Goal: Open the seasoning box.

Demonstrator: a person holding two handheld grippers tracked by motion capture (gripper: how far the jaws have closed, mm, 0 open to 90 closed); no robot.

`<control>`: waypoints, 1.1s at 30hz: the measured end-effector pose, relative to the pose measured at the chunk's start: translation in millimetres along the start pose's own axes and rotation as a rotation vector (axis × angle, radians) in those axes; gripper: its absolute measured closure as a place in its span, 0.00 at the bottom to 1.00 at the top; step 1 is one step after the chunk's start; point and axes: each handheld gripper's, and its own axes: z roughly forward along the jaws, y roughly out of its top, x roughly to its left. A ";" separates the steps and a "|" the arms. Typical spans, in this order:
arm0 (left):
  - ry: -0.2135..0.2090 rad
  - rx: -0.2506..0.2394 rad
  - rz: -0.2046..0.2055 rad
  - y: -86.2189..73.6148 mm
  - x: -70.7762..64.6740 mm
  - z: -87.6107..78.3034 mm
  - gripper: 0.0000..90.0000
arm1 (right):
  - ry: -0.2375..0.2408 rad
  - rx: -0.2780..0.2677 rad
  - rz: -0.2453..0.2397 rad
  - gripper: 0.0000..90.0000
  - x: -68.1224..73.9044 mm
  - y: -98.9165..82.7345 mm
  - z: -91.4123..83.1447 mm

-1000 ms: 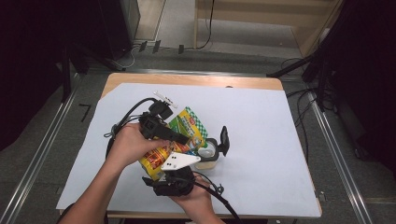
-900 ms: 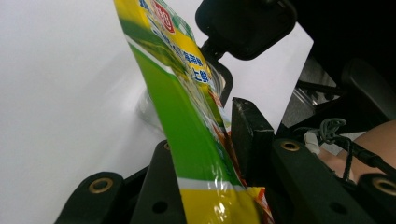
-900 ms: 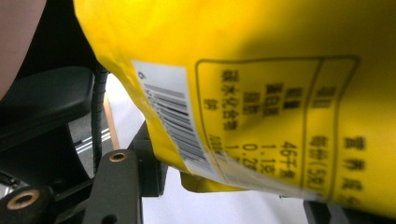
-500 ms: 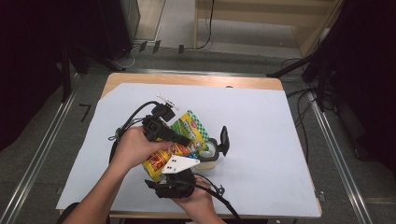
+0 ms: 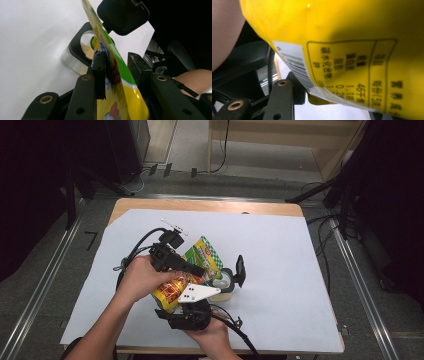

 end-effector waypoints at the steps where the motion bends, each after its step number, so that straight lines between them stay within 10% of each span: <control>1: 0.001 -0.001 0.009 -0.4 -1.4 -1.3 0.77 | 0.007 -0.006 0.001 0.62 -0.2 0.1 -0.7; 13: 0.092 0.032 0.046 0.3 -10.6 -1.5 0.93 | -0.002 0.007 -0.032 0.60 3.5 2.0 -1.4; 20: 0.083 0.048 0.037 2.0 -8.1 0.2 0.92 | -0.054 0.054 -0.150 0.57 12.3 0.3 3.2; 33: 0.053 0.047 0.023 8.2 -4.8 5.9 0.89 | -0.066 0.046 -0.116 0.66 8.6 2.5 0.8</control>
